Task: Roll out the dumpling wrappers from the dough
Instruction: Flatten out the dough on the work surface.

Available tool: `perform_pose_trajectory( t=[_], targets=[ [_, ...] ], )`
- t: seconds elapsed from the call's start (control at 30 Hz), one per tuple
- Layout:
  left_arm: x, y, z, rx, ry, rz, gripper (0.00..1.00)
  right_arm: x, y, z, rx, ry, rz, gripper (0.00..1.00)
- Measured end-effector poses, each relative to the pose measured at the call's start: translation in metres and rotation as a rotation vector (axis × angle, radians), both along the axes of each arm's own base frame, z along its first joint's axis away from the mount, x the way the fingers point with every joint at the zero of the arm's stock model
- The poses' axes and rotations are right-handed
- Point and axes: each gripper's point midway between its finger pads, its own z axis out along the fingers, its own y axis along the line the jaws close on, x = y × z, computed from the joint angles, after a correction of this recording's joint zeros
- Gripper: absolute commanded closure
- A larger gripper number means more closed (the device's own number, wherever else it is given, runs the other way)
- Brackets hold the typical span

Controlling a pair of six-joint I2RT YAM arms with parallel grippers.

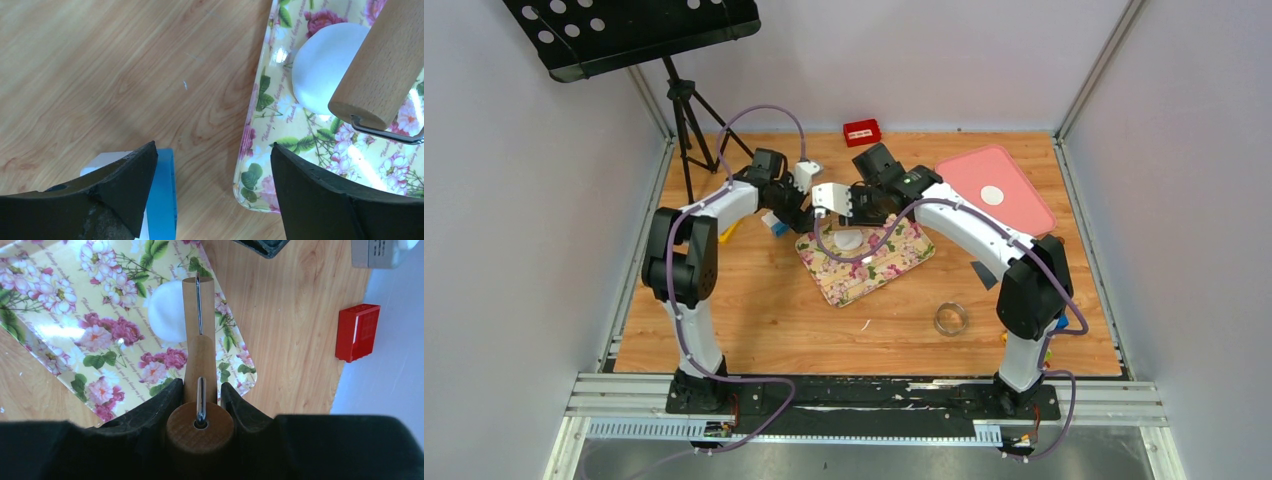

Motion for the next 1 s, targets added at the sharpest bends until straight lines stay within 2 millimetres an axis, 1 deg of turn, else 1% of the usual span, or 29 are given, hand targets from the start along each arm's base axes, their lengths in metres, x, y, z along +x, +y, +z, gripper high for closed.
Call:
perform_pose_trajectory(
  t=[0.07,0.17,0.3,0.37,0.43,0.47,0.57,0.6,0.7,0.73,0.8,0.83,1.0],
  targets=[
    [-0.001,-0.001,-0.005,0.004,0.015,-0.003,0.17,-0.001,0.001,-0.002,-0.019,-0.018,0.016,1.00],
    [0.001,-0.003,-0.010,0.009,0.027,-0.005,0.21,-0.006,0.004,-0.011,-0.052,-0.024,0.049,1.00],
    [-0.002,-0.005,-0.019,0.021,0.056,-0.006,0.32,-0.015,0.004,-0.027,-0.099,-0.014,0.081,1.00],
    [-0.006,-0.006,-0.025,0.029,0.079,-0.010,0.37,-0.015,0.004,-0.030,-0.112,-0.024,0.088,1.00],
    [-0.008,-0.007,-0.030,0.036,0.099,-0.014,0.45,-0.014,0.005,-0.032,-0.116,-0.035,0.091,1.00],
    [-0.007,-0.008,-0.030,0.037,0.098,-0.016,0.47,-0.013,0.004,-0.033,-0.118,-0.042,0.092,1.00],
    [-0.007,-0.012,-0.030,0.045,0.105,-0.023,0.62,-0.011,0.005,-0.037,-0.116,-0.057,0.098,1.00],
    [-0.008,-0.013,-0.031,0.047,0.113,-0.026,0.70,-0.011,0.005,-0.038,-0.116,-0.061,0.101,1.00],
    [-0.014,-0.019,-0.033,0.051,0.135,-0.041,0.88,-0.014,0.004,-0.040,-0.109,-0.063,0.108,1.00],
    [-0.015,-0.020,-0.033,0.053,0.139,-0.042,0.93,-0.016,0.004,-0.040,-0.108,-0.061,0.111,1.00],
    [-0.018,-0.023,-0.033,0.059,0.145,-0.052,0.99,-0.019,0.001,-0.041,-0.108,-0.059,0.115,1.00],
    [-0.020,-0.024,-0.034,0.059,0.151,-0.055,1.00,-0.022,-0.001,-0.041,-0.110,-0.057,0.117,1.00],
    [-0.024,-0.026,-0.034,0.052,0.173,-0.061,1.00,-0.031,-0.005,-0.042,-0.110,-0.053,0.125,1.00]
  ],
)
